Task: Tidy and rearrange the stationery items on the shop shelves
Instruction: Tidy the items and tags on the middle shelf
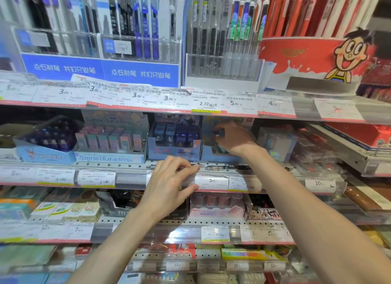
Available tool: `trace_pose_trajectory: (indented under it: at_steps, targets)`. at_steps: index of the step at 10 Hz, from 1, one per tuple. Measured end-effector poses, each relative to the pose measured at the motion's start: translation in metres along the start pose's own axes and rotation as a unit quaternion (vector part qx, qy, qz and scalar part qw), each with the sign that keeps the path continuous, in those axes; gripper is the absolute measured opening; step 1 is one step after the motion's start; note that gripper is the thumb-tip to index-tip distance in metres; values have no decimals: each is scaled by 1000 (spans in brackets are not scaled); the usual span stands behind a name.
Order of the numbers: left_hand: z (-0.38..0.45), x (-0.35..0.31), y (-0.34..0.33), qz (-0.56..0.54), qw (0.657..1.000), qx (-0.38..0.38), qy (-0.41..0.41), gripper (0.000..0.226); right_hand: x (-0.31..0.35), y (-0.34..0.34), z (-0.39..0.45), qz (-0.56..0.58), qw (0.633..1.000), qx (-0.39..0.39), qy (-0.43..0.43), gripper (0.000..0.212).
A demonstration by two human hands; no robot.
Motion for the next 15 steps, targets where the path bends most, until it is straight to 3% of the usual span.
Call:
trace_pose_trajectory:
  at_steps: [3,4,5,6,9,15]
  targets:
    - [-1,-2,3,8,1000,7,-12,52,-3,2,5,39,998,-54,-4,26]
    - [-4,3,9,11,1000,2,-19,52,6,15,-3,55,992,-112,19,21]
    - [-9,16,16,15,1000,-1,-10,52,26,23,-13,140,977,-156,47,17]
    - [-12,24,19,4,1000,-6,-8,52,53,20,-12,219,961,-152,72,13]
    - [-12,27,18,-12,1000,-11,-8,52,133,-8,9,147,977,-38,147,20]
    - [-13,28,18,-14,1000,-5,-8,51,146,-18,17,137,969,-26,203,12]
Point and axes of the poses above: each hand's wrist, its own z-axis towards the middle knuckle, its own y-axis out of the back of the hand, x = y × z, the point moved 8 cm from there along z, towards the middle knuckle, and after that the axes turned 8 degrees about -z, right-handed, at the moved point
